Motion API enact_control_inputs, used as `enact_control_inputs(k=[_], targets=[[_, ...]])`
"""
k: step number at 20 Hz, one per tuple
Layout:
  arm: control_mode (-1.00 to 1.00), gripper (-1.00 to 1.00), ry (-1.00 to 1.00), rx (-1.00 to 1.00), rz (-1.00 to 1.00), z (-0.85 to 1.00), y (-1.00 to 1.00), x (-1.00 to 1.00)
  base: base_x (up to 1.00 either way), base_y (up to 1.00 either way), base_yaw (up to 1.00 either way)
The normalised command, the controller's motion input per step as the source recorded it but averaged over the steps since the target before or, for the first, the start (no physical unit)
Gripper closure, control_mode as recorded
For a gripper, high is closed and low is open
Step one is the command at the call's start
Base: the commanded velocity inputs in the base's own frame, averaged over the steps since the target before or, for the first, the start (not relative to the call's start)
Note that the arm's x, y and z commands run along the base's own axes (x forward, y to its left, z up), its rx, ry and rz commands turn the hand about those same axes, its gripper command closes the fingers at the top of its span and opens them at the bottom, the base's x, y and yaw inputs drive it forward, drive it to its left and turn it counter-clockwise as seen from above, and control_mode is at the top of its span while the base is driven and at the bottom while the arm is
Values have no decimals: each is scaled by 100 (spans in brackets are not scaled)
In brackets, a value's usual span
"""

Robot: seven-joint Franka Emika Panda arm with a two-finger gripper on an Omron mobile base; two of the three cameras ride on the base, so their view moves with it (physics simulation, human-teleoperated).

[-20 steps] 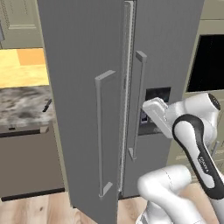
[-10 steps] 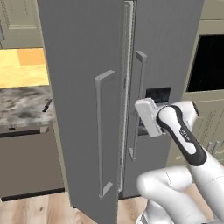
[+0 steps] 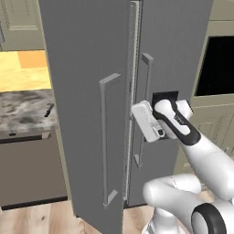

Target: Retrieve the butter from the fridge and place it on a plate on the dining table. Then retrieve the butter knife by the fridge and place it near the plate.

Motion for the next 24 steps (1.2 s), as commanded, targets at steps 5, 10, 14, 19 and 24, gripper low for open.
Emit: enact_control_inputs(k=[5, 10, 14, 19, 24], targets=[[-100, -100, 25, 1, 17, -5, 37, -15, 0, 0, 0], [-100, -100, 25, 3, 22, -18, 42, -44, 0, 0, 0], [-100, -100, 28, 7, 22, -2, 49, -66, 0, 0, 0], [-100, -100, 28, 8, 17, 0, 70, -65, 0, 0, 0], [-100, -100, 13, 15, 8, 0, 74, -57, 0, 0, 0]])
